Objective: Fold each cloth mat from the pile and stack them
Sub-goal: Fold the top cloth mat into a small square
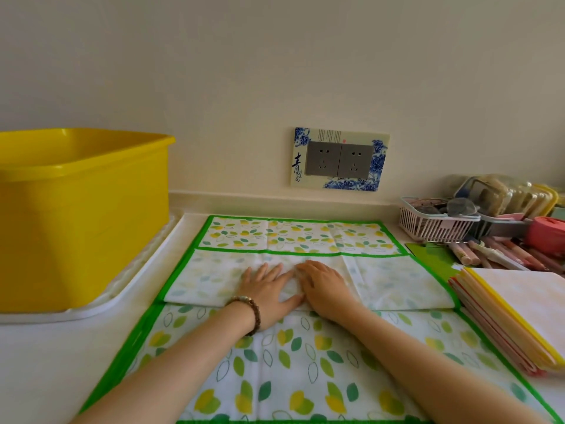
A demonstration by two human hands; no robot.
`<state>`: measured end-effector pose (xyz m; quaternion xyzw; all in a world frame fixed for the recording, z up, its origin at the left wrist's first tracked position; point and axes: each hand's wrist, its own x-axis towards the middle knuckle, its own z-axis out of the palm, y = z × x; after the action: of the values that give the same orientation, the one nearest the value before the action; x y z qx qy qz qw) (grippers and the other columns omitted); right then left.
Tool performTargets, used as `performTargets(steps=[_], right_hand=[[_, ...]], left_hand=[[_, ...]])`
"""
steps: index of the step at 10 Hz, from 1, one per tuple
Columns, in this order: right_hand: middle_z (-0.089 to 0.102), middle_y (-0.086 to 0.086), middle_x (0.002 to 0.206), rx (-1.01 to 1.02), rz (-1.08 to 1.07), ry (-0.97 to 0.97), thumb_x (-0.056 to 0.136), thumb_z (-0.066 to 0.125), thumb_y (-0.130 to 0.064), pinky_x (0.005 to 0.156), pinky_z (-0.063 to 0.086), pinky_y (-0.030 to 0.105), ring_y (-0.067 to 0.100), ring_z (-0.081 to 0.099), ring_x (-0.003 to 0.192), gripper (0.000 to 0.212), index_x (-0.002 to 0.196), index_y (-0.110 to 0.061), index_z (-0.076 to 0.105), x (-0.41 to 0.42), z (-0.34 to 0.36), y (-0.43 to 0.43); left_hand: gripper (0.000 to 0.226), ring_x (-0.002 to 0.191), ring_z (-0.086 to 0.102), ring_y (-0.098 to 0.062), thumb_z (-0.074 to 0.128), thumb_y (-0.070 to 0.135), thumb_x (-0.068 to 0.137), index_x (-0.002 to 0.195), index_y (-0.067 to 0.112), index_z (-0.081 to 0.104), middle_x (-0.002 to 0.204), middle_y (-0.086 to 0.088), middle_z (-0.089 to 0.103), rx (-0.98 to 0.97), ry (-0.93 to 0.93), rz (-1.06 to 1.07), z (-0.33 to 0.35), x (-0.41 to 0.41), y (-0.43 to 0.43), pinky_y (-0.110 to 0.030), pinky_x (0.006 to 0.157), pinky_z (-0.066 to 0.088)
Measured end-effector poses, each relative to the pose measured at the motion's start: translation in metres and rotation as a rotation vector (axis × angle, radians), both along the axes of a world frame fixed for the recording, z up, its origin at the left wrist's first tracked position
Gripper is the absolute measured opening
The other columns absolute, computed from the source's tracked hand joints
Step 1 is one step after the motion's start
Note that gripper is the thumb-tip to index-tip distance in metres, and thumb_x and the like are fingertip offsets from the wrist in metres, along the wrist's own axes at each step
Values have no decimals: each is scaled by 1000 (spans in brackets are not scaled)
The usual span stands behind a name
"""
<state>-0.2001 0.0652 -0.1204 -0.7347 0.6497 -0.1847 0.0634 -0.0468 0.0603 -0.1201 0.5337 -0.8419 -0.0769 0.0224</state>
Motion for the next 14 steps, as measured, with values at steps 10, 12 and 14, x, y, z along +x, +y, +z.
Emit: performTargets(steps=[10,12,14], right_hand=[[2,-2,160,234,-240,116,100,17,-48,118,0,41,18,2,147,54,150,-30,10,-103,14,29],[0,-5,159,176,39,161,99,20,-49,118,-4,40,14,-3,146,55,150,-31,11,-35,10,15],[5,-13,158,171,20,166,94,19,-62,119,-2,39,11,0,146,60,149,-40,10,-32,-2,14]], left_hand=[[82,144,-14,-17,13,78,80,149,37,-4,157,9,-13,32,-49,-45,-2,5,-1,-47,117,-6],[82,145,-13,-17,14,79,79,148,38,-3,157,10,-12,30,-51,-36,-3,4,-3,-49,116,-5],[79,145,-13,-17,15,78,81,148,40,-2,157,11,-11,35,-40,-42,-3,5,-4,-48,116,-6]])
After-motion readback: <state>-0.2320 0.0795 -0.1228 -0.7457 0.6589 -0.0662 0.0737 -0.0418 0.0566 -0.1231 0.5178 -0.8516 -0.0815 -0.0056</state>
